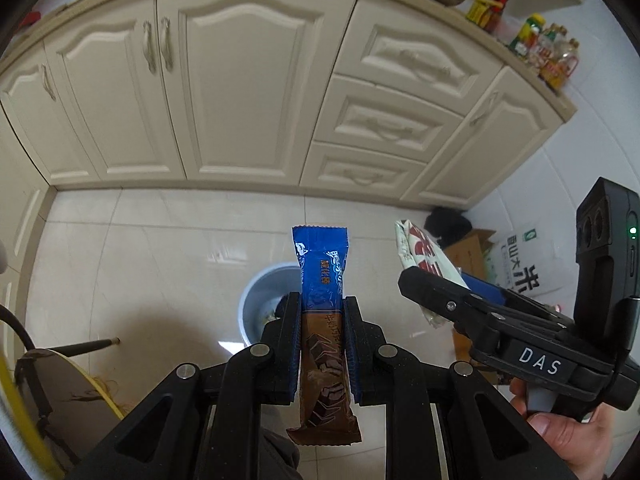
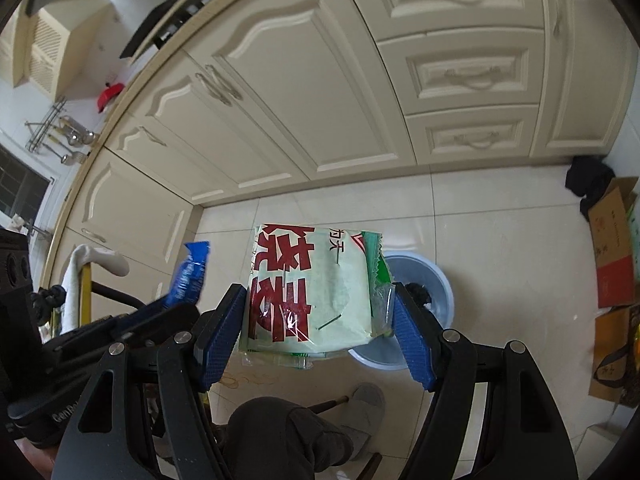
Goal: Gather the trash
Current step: 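Carry chocolate bar and packet to the blue bin and release them, then swing both open tools back over the table of trash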
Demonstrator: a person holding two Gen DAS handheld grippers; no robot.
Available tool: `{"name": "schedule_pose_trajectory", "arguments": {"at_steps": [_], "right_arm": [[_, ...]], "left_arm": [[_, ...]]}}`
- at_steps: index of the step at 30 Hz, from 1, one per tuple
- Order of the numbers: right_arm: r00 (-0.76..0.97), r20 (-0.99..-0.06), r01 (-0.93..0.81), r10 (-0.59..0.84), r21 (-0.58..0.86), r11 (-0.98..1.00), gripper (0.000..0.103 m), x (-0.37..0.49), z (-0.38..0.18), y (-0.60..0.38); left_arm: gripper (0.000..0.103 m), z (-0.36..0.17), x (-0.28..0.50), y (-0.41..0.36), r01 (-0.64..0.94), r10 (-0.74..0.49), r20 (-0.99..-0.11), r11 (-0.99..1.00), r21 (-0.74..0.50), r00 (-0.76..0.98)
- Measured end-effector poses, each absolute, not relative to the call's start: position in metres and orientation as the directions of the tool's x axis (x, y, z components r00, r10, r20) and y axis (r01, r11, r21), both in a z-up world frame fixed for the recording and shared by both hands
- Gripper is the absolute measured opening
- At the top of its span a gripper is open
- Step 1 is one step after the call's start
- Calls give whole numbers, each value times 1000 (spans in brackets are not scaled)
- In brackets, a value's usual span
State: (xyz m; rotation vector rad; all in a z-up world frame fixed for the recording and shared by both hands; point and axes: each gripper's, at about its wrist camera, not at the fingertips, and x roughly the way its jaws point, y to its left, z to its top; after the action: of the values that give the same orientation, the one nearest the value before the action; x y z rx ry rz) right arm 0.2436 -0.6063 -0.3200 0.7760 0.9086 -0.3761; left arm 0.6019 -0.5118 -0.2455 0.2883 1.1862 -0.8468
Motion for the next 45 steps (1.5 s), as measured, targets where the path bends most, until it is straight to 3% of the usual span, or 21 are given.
{"name": "schedule_pose_trajectory", "arguments": {"at_steps": [6,7,8,10,11,14,17,29,45], "right_arm": [[566,-823,605,46,454,654,75,254,-339,-620],[559,-828,618,39,448,647,75,256,-344,-624],[556,-830,628,34,447,637,78,256,-347,-625],[552,-832,643,54,466,608,88,257,-359,-633],[546,-836,656,55,467,593,90,256,-363,-636],[547,-836,678,33,466,569,103,250,-367,-639],[556,-831,693,12,472,545,103,241,-363,-638],[559,-826,674,-67,406,617,103,238,-296,-599],[728,-680,462,-92,386,798,103,260,-151,-479]], "left_arm": [[21,-275,629,-550,722,-399,-914,653,-230,70],[34,-280,628,-550,718,-387,-919,661,-220,74],[55,-284,631,-554,712,-376,-923,670,-211,80],[84,-286,639,-558,692,-361,-926,697,-188,112],[87,-284,642,-558,687,-367,-921,703,-183,130],[91,-278,642,-555,678,-355,-920,718,-155,166],[97,-269,641,-552,671,-352,-908,732,-118,224],[101,-198,587,-479,669,-452,-820,734,-118,352],[102,-46,462,-230,577,-506,-644,808,-120,574]]}}
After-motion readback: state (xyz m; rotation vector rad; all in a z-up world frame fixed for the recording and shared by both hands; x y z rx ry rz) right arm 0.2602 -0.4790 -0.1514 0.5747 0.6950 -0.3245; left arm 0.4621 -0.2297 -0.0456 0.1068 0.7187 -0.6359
